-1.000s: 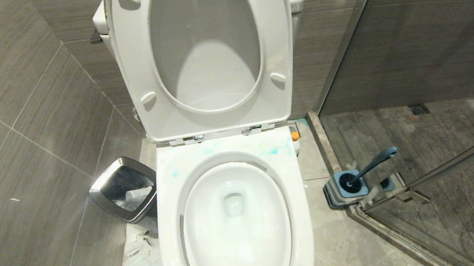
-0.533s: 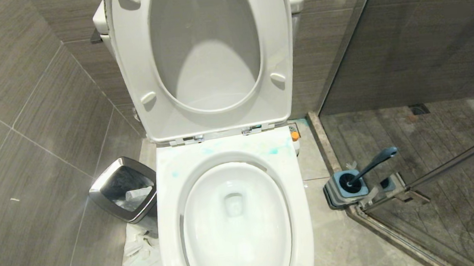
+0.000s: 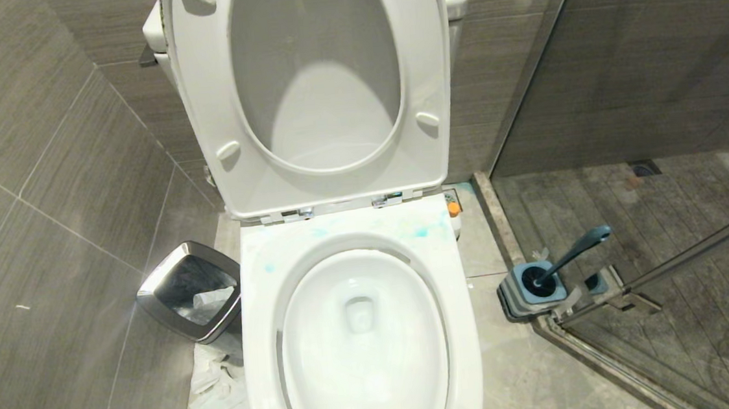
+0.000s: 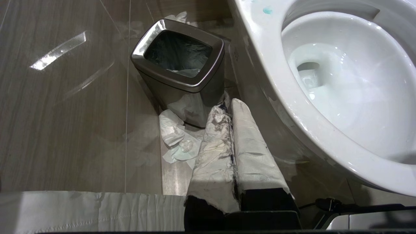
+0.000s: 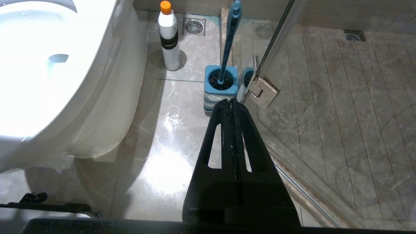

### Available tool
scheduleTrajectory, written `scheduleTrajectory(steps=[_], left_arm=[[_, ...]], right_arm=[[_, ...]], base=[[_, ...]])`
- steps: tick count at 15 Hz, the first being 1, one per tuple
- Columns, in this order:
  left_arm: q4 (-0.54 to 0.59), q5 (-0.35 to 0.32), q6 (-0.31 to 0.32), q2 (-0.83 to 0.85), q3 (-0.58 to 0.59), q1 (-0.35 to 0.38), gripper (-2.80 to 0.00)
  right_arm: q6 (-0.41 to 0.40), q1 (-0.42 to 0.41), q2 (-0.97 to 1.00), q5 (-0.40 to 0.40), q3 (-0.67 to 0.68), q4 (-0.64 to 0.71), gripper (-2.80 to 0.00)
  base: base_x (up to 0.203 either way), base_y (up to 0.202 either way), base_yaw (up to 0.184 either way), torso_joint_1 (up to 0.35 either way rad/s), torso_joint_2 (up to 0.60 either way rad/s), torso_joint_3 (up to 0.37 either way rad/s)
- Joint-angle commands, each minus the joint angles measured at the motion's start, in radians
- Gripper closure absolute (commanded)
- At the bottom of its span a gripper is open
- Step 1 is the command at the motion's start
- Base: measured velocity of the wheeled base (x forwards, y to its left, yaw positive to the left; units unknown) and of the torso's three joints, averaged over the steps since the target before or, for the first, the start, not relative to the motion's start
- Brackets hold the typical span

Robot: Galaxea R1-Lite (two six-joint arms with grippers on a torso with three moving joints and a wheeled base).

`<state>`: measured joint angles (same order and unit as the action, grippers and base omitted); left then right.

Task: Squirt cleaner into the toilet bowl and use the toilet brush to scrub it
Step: Pour in the cleaning agent

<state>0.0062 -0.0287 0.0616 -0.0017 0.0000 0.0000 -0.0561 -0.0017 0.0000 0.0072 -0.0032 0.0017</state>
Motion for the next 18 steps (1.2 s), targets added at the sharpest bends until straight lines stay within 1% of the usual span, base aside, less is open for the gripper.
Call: scheduleTrajectory(steps=[1,5,18], left_arm=[[0.001,0.0,0.0,0.002,0.0,0.0,0.0],[0.002,0.0,0.0,0.003,-0.002,0.0,0.0],[0.006,0.0,0.0,0.003,-0.002,-0.003,0.0]], right_arm=[[-0.001,0.0,0.002,0.0,0.0,0.0,0.0],[-0.001,0.0,0.002,0.0,0.0,0.0,0.0],[-0.001,0.0,0.002,0.0,0.0,0.0,0.0]], base=[[0.0,0.0,0.0,0.002,0.01,-0.026],[0.0,0.0,0.0,0.002,0.0,-0.151],[0.0,0.0,0.0,0.002,0.0,-0.196]])
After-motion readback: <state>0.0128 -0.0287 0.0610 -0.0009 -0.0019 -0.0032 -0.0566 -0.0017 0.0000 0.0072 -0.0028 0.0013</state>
